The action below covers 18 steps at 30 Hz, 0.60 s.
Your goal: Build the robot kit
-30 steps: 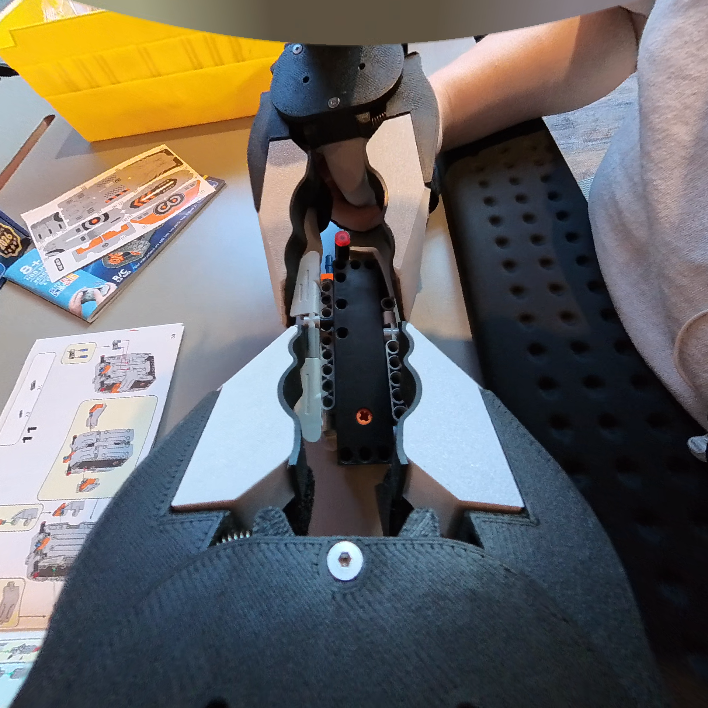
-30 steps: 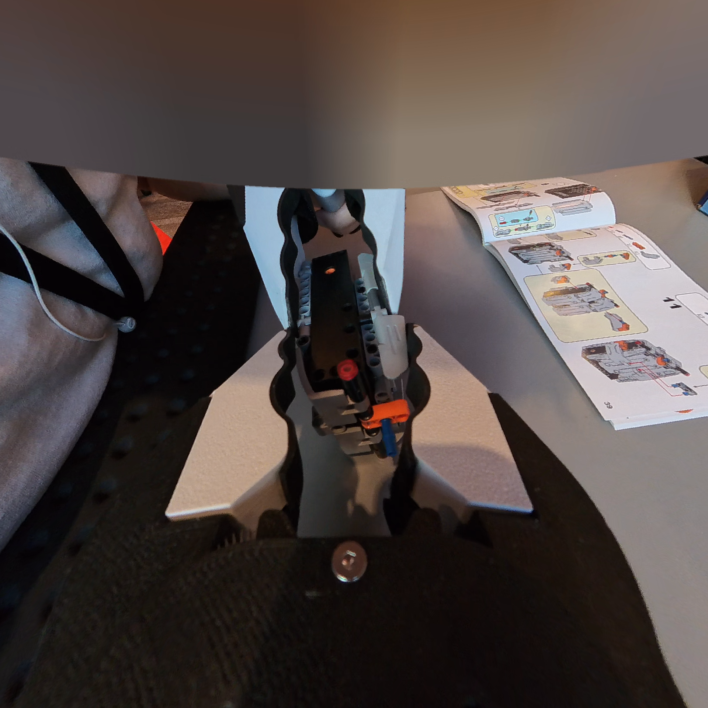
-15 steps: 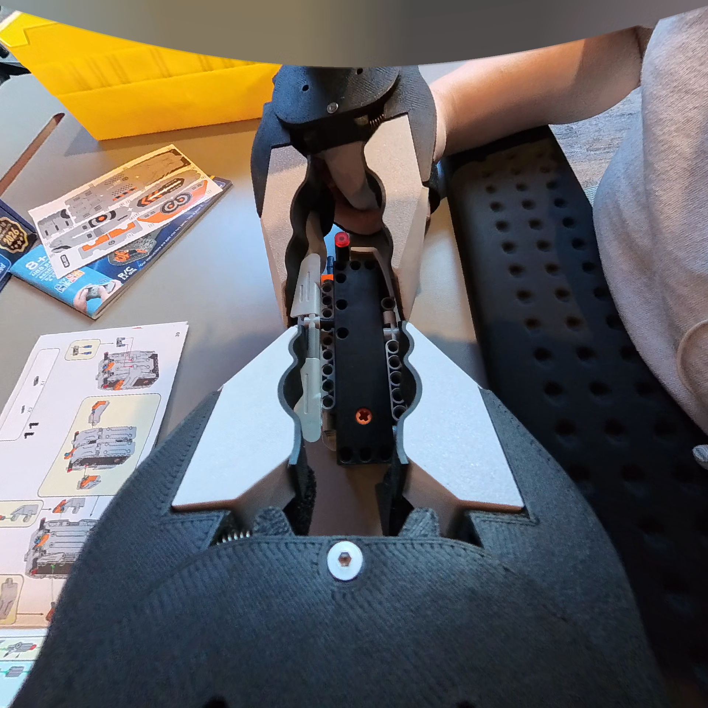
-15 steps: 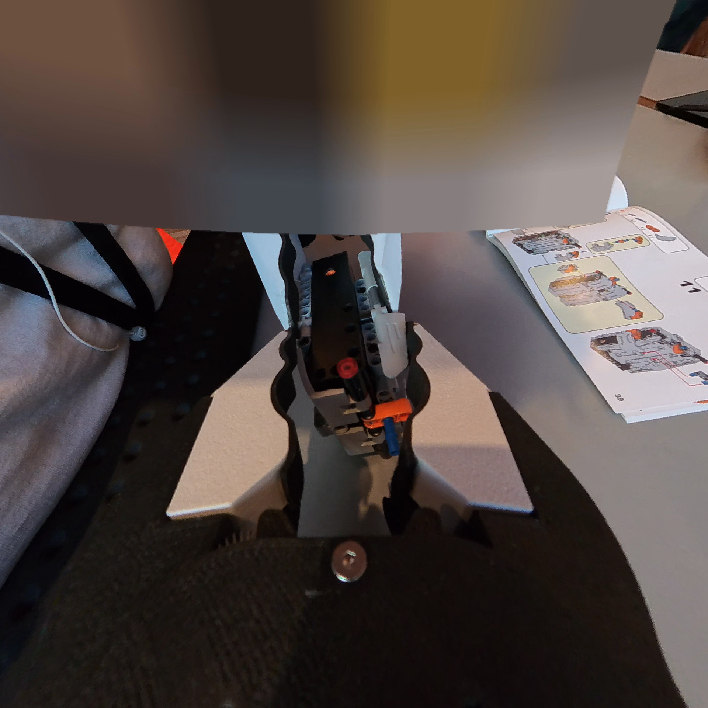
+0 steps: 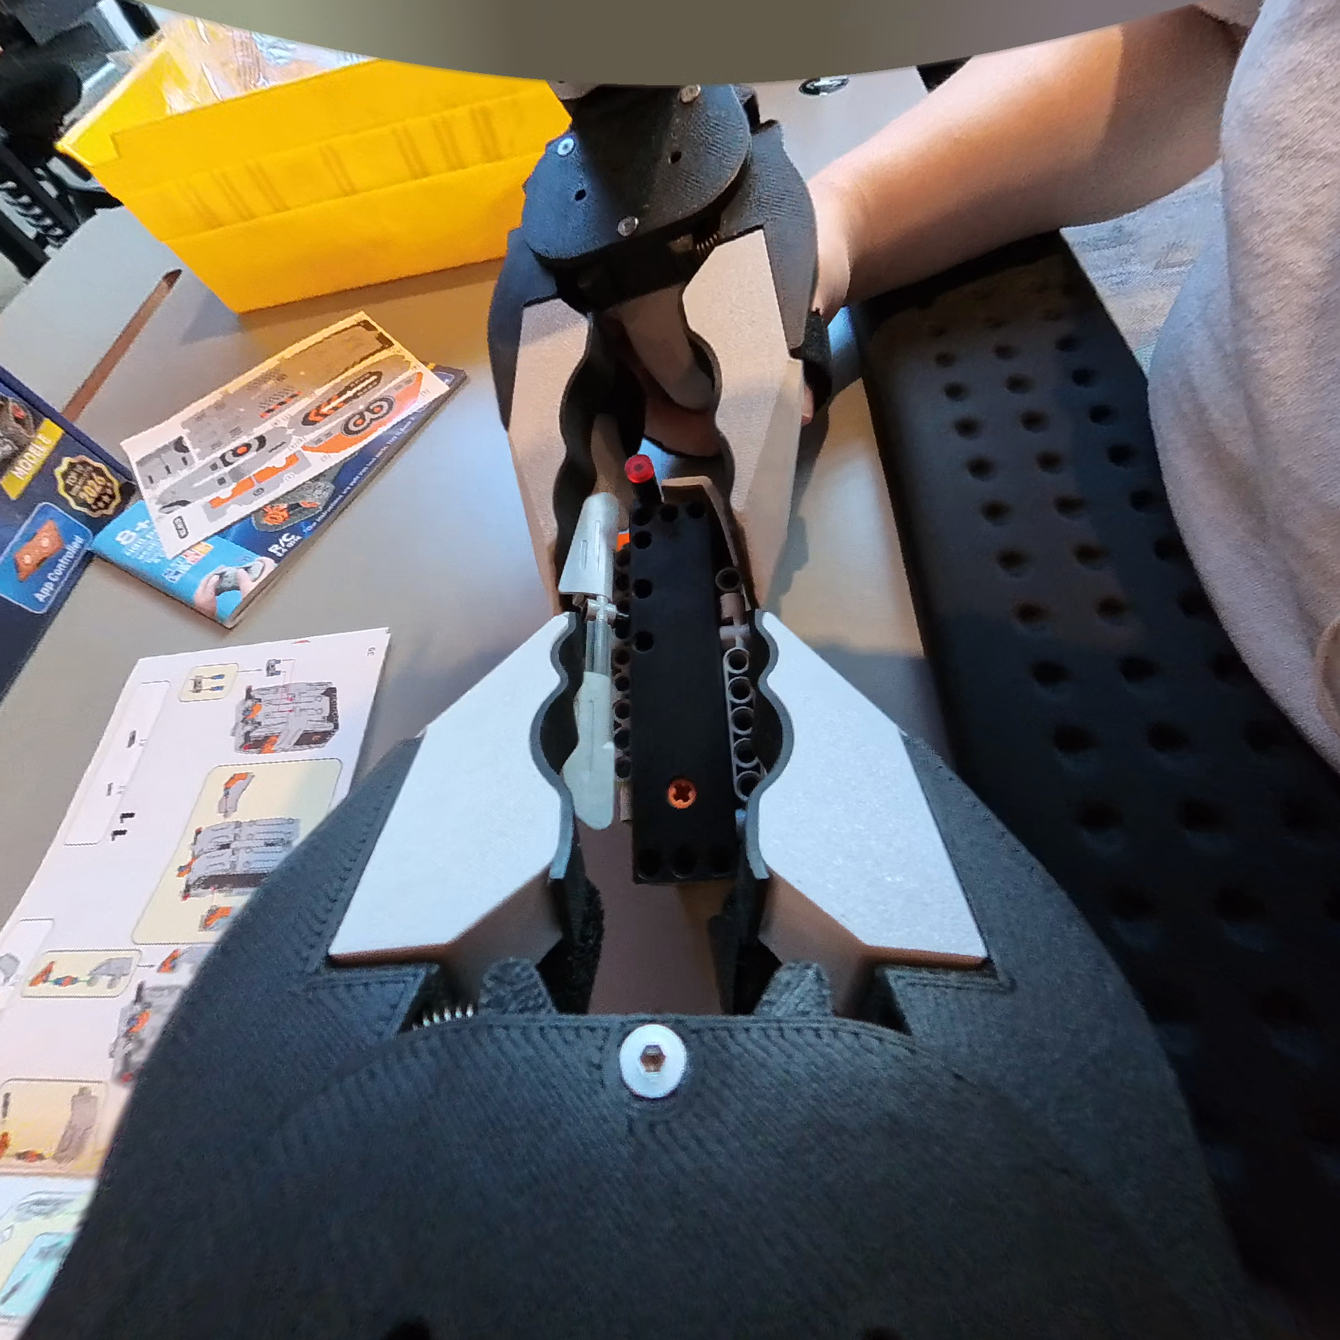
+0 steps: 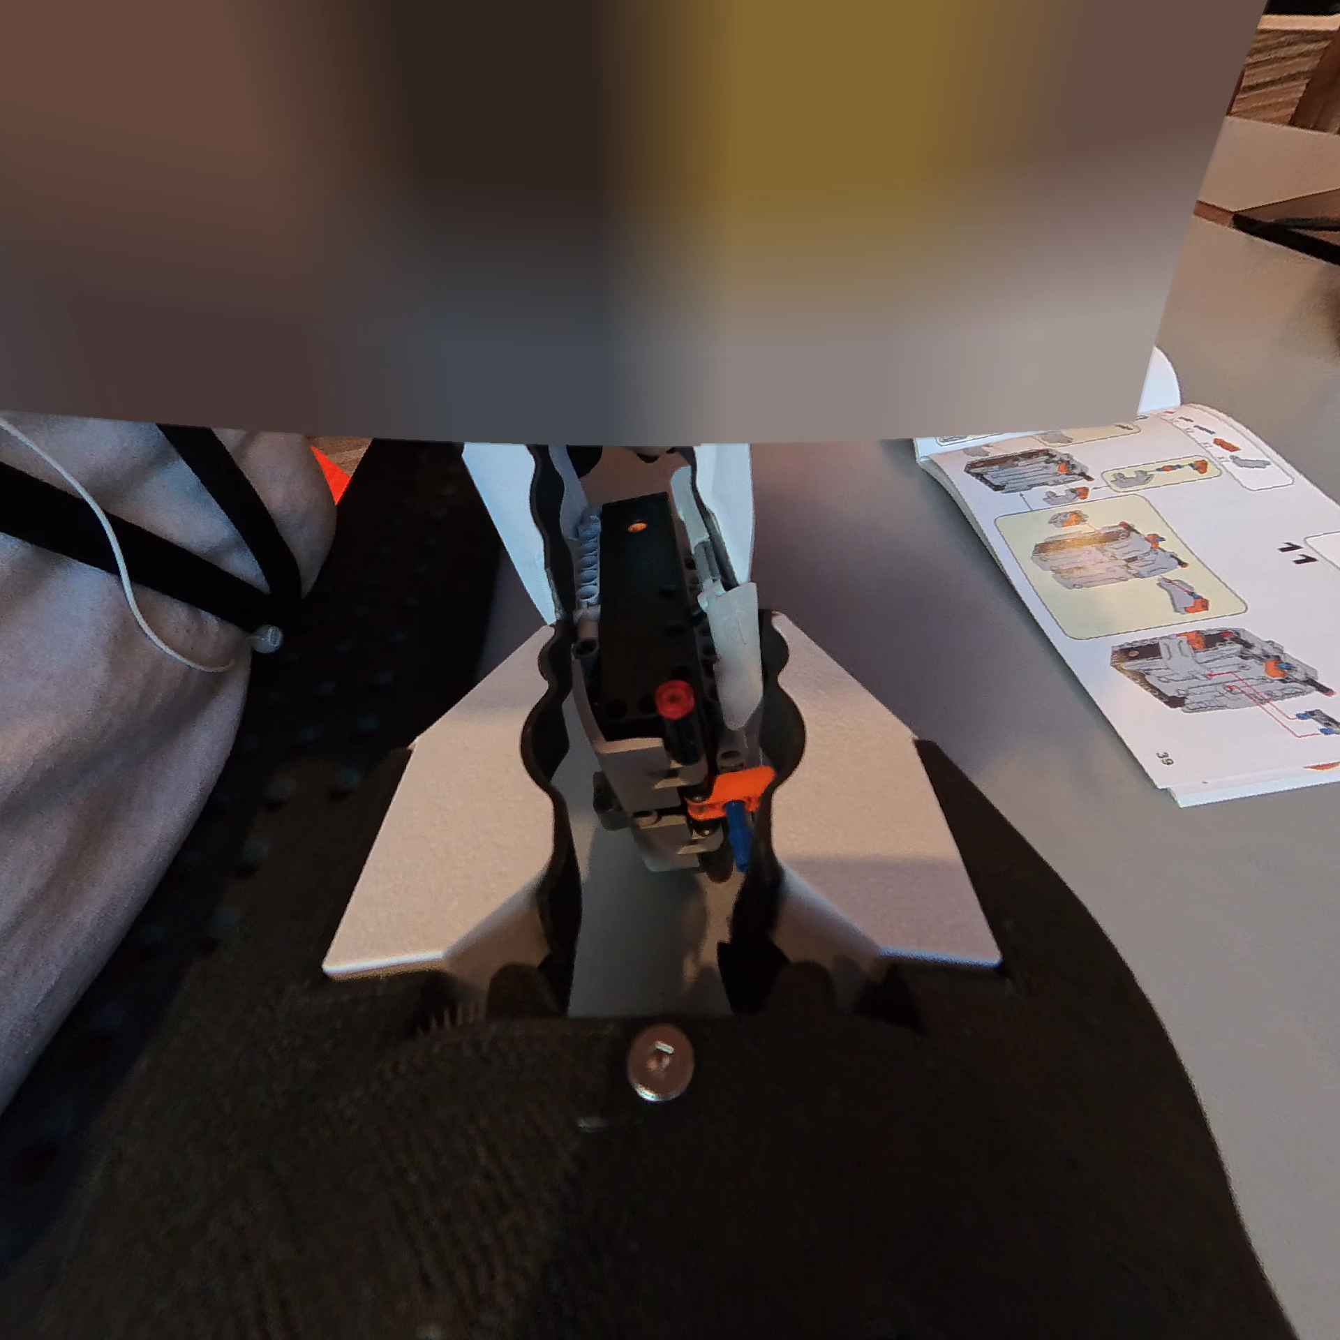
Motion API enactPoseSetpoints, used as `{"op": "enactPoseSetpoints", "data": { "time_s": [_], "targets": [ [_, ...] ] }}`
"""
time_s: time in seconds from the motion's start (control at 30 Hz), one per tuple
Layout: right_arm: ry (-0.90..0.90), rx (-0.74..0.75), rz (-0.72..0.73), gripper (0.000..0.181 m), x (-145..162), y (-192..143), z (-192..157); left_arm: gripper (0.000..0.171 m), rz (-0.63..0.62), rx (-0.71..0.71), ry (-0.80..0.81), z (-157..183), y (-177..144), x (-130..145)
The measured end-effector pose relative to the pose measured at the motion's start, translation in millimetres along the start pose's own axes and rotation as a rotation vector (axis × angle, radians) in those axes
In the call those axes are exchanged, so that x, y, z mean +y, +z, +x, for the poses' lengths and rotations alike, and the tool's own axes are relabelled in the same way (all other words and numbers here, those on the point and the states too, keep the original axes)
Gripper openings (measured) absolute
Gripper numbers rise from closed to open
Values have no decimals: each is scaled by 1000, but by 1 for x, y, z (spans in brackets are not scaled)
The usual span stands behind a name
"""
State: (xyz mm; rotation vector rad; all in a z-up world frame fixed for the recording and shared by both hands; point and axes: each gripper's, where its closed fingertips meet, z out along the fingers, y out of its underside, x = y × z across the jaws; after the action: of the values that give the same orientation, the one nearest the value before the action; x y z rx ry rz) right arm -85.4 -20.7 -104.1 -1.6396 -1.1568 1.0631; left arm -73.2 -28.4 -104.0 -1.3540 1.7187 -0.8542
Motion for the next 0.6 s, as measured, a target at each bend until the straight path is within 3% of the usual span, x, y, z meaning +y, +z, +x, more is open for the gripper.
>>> {"op": "enactPoseSetpoints", "data": {
  "time_s": [0.2,0.6],
  "targets": [
    [70,-27,-16,55,3,1,1,47,14,62,-117,1,2,3],
    [-21,-2,-42,58,7,-1,-6,47,11,72,-88,10,4,2]
  ]
}}
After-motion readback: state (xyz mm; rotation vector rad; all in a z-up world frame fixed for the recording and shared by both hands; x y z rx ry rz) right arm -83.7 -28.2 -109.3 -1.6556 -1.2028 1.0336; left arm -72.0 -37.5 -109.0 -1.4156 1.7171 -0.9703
